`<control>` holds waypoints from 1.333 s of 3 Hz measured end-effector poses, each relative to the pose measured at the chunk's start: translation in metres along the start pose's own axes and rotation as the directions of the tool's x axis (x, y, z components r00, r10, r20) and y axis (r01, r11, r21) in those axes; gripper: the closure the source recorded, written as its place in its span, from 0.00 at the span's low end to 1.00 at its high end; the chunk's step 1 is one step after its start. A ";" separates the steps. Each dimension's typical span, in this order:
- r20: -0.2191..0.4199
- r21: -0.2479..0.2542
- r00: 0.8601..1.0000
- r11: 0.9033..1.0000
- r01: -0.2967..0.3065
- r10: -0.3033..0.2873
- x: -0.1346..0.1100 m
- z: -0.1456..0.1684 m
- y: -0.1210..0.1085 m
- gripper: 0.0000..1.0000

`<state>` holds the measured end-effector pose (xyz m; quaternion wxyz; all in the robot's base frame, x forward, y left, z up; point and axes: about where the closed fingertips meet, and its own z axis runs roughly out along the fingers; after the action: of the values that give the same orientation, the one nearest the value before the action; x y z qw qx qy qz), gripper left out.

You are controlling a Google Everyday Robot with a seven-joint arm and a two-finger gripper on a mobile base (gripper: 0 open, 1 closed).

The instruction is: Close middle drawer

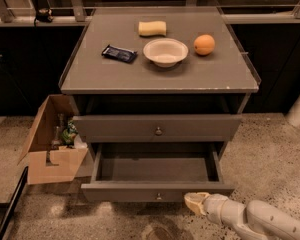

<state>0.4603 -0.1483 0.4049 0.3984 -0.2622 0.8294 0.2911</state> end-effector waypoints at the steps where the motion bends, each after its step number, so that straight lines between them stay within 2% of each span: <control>1: 0.021 0.007 0.999 1.000 0.030 -0.030 -0.015 0.012 -0.014 1.00; 2: 0.023 0.008 0.999 0.999 0.033 -0.033 -0.015 0.012 -0.013 1.00; 3: 0.039 0.008 0.995 0.996 0.091 -0.091 -0.042 0.026 -0.025 1.00; 4: 0.041 0.008 0.994 0.995 0.097 -0.097 -0.045 0.027 -0.026 1.00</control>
Offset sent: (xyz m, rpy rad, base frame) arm 0.1091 0.0107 0.0352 -0.0388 -0.2050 0.0603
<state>0.5156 -0.1383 0.4207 0.4298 -0.2949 0.8082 0.2741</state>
